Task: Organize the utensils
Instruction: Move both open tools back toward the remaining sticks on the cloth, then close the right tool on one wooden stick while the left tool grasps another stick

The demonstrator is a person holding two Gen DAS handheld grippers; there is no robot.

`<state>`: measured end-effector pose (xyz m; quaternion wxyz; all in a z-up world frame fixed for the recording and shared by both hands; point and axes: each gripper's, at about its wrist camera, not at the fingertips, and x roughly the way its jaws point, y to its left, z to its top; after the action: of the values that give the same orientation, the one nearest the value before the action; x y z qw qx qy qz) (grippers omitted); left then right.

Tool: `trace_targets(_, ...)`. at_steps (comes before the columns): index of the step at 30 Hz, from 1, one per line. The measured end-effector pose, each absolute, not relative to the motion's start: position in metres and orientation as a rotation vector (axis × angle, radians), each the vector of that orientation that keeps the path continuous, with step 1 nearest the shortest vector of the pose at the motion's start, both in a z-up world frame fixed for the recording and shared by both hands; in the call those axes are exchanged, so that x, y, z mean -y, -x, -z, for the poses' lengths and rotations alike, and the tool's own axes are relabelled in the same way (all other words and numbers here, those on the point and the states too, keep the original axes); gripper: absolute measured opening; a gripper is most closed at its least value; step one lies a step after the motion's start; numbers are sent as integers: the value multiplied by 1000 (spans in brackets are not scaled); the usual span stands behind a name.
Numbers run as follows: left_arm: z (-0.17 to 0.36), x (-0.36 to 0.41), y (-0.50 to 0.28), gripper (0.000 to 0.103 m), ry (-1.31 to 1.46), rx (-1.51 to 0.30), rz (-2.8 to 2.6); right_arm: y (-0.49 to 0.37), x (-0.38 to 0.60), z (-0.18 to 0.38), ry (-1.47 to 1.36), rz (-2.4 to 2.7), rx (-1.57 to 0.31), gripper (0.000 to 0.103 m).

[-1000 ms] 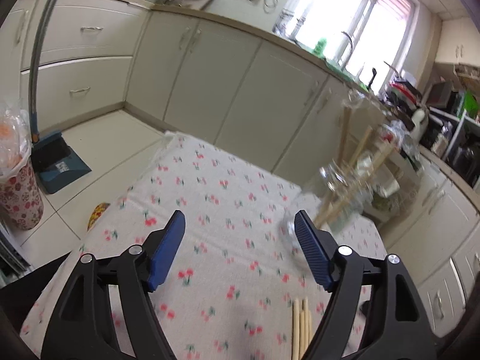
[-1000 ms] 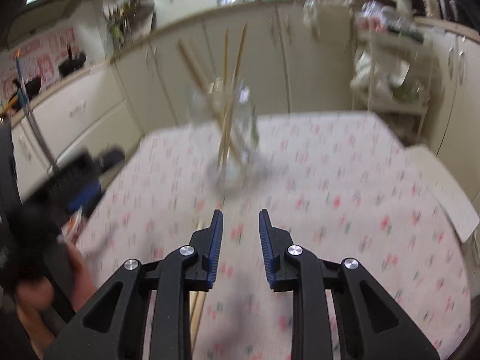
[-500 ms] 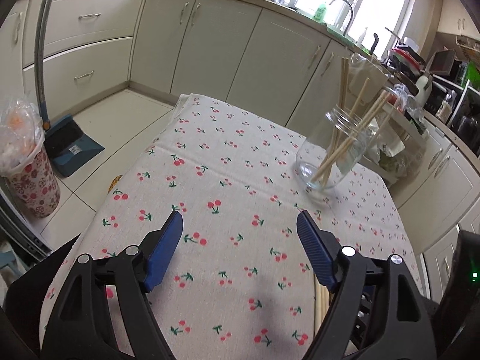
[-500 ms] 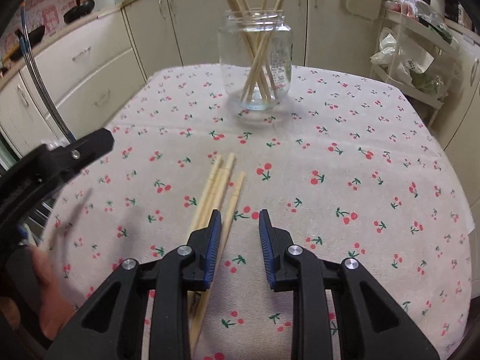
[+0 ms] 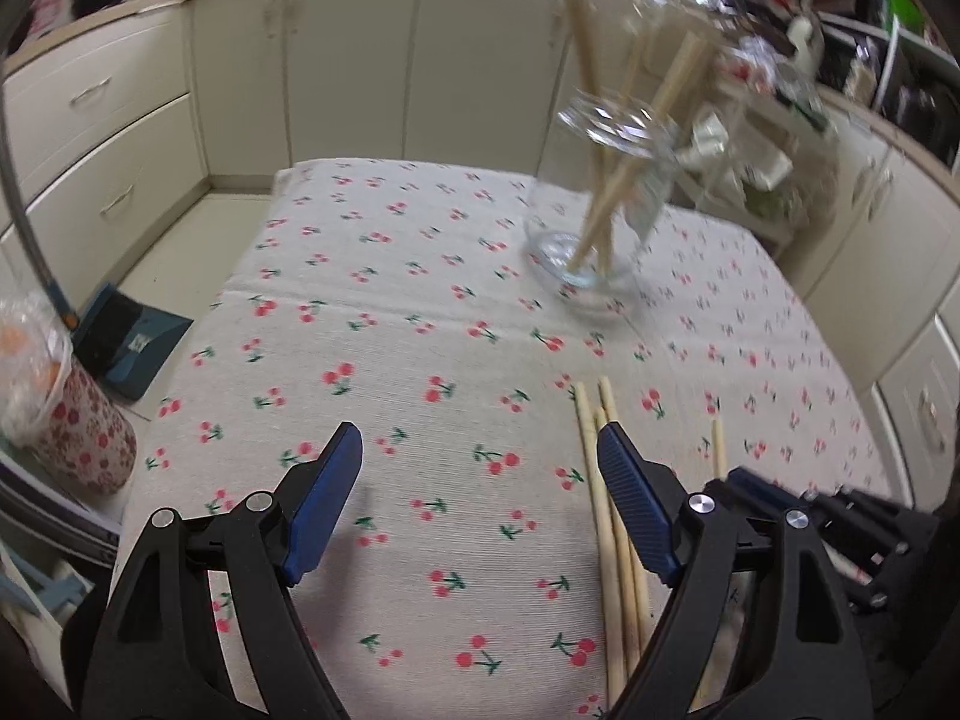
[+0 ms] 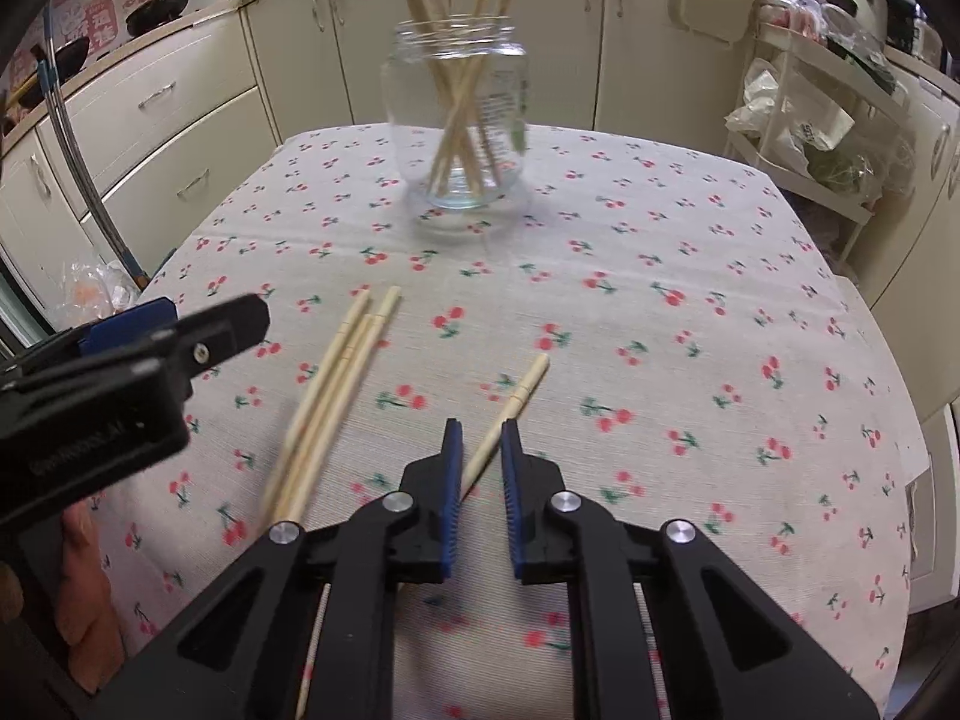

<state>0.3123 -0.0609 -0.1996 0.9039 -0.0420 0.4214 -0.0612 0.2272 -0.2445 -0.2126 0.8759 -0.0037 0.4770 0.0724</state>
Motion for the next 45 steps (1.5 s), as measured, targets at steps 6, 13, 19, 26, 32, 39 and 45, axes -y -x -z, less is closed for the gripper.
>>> trace_targets(6,212,80,-318,77,14,-929,143,-225,261,213,-54,-182,-995,14)
trace_targets(13,217,83,-322,77,-12,-961,102,-223,268,214,-101,-200,-994,14)
trace_targets(19,218,95,-328,70,-89,-964,105,-225,257,213,-52,-222,-996,14)
trace_targets(26,213,87,-334,42,-81,-971,148,-229,260,214,-62,-227,-1005,13)
trace_targets(32,211,87,-346,12,-28,-1000,274,-232,243,213,-8,-280,-1012,8)
trace_targets(39,212,89,-342,10,-81,-1005,385,-238,255,216,-57,-252,-1035,8)
trace_targets(45,210,93,-350,11,-65,-1042,322,-243,248,215,-23,-237,-1039,8)
